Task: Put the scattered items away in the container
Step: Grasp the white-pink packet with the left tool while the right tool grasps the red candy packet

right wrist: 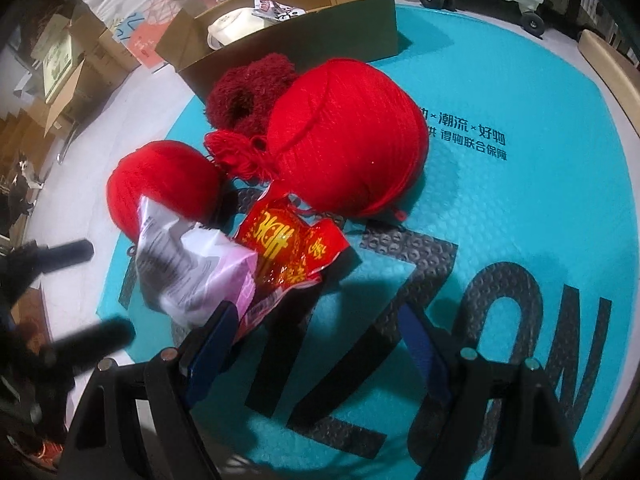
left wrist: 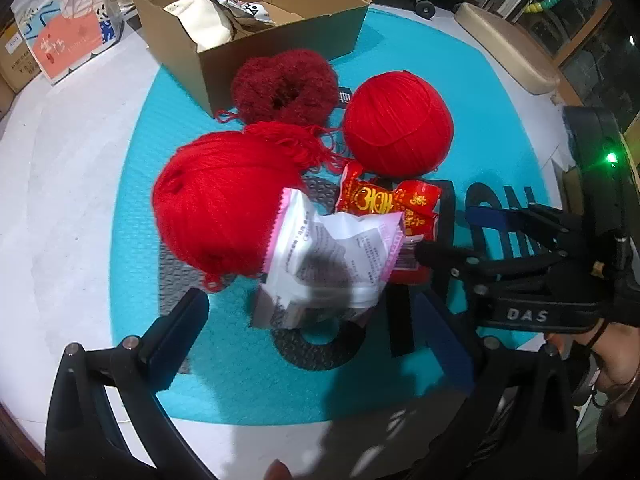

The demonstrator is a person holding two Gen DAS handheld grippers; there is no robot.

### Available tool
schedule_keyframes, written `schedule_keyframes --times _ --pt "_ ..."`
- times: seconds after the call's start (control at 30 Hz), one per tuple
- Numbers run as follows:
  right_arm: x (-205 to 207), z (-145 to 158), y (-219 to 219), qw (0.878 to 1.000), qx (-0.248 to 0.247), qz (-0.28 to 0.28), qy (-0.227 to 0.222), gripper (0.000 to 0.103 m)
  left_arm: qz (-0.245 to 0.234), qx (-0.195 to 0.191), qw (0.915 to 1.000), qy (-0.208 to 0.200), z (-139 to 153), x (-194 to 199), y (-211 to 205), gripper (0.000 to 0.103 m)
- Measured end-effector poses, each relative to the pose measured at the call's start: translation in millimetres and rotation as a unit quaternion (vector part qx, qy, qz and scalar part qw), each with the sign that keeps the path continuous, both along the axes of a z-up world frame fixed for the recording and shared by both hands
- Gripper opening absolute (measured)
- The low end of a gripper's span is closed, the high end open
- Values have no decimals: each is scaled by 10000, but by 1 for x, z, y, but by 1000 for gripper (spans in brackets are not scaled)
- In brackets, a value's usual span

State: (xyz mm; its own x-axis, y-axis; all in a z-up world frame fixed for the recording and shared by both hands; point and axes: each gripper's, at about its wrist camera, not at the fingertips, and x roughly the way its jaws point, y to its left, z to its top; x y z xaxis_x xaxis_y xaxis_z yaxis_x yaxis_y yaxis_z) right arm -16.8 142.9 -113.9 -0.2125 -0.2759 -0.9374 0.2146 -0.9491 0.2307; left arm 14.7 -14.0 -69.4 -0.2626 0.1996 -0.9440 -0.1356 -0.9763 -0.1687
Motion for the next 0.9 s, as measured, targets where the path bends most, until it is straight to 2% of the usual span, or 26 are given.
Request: schedule_keyframes --times 0.17,0.27,0.43,0.53,0.63,0.73,0.8,0.9 --pt "-11 -11 2 9999 18 -111 -103 78 32 270 9995 -171 -19 2 5 103" --pt "-16 -16 6 9995 -107 -214 -219 72 67 211 9997 -88 -27 2 10 103" --pt "-20 -20 9 9993 -94 -217 -282 71 287 342 9990 14 -35 -4 9 103" --pt "-22 -22 10 9993 -95 -192 -302 71 294 332 9989 -124 -45 -10 9 102" --pt "-26 -24 12 9992 -86 -244 -301 71 306 260 9989 -234 -54 -12 9 92" --pt "-29 -25 13 9990 -146 -305 -306 71 344 472 9980 -237 -54 -9 4 87" --pt "-30 -26 12 9990 -132 -309 -309 71 421 798 9955 -286 -56 -7 -3 81" --pt "-33 -29 11 9987 -169 -332 -342 71 575 860 9943 -237 -53 -4 -8 74"
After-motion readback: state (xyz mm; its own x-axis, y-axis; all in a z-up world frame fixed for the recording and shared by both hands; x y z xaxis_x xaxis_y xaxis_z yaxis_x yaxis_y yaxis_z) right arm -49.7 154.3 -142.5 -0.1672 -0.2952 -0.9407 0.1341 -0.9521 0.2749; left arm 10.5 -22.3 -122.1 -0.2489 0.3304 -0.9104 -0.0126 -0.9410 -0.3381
